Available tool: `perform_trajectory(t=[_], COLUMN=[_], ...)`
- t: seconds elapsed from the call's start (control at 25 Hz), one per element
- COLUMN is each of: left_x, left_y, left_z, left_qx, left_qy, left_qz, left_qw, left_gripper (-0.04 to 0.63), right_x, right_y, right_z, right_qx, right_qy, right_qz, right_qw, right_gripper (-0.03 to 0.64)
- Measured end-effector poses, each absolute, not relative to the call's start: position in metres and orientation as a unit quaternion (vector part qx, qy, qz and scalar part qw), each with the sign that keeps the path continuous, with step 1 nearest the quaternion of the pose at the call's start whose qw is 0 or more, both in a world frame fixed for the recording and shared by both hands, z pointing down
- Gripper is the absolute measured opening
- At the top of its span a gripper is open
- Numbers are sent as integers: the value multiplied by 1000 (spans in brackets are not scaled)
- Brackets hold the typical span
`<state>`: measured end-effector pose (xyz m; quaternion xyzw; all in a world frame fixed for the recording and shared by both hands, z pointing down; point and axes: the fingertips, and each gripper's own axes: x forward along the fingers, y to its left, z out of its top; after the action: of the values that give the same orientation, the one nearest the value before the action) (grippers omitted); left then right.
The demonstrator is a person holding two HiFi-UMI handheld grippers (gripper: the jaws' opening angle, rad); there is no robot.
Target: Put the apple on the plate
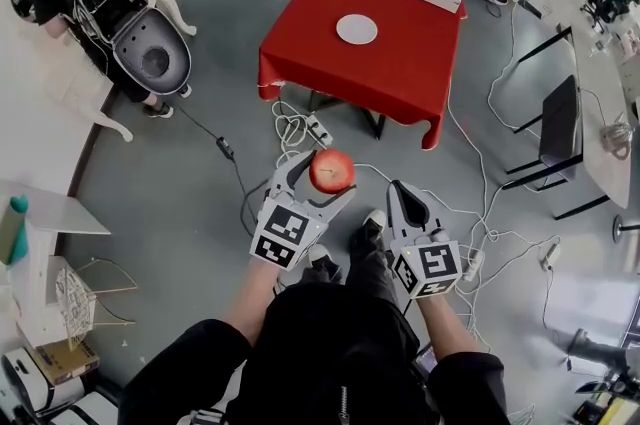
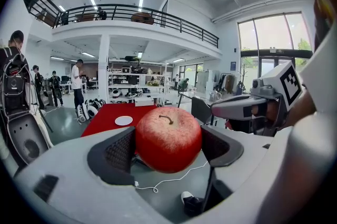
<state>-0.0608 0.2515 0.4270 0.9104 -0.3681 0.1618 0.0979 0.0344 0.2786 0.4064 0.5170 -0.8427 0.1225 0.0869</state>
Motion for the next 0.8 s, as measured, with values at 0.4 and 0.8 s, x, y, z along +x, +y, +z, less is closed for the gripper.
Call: perform_trajectory(t=[0.4,0.8], left_x=[-65,-66], left_y=[249,240], left_z=[432,435], left_qx=[909,909], left_qy=[-368,-364], left_qz=[166,170], left_qw=[103,108], left_gripper=[388,388], right_x=[31,30], right_y=[274,265], right_z=[411,413], right_qx=[516,515], right_qy=[-843,-842], right_qz=[124,127], right_qw=[89,94], right_gripper=[11,11])
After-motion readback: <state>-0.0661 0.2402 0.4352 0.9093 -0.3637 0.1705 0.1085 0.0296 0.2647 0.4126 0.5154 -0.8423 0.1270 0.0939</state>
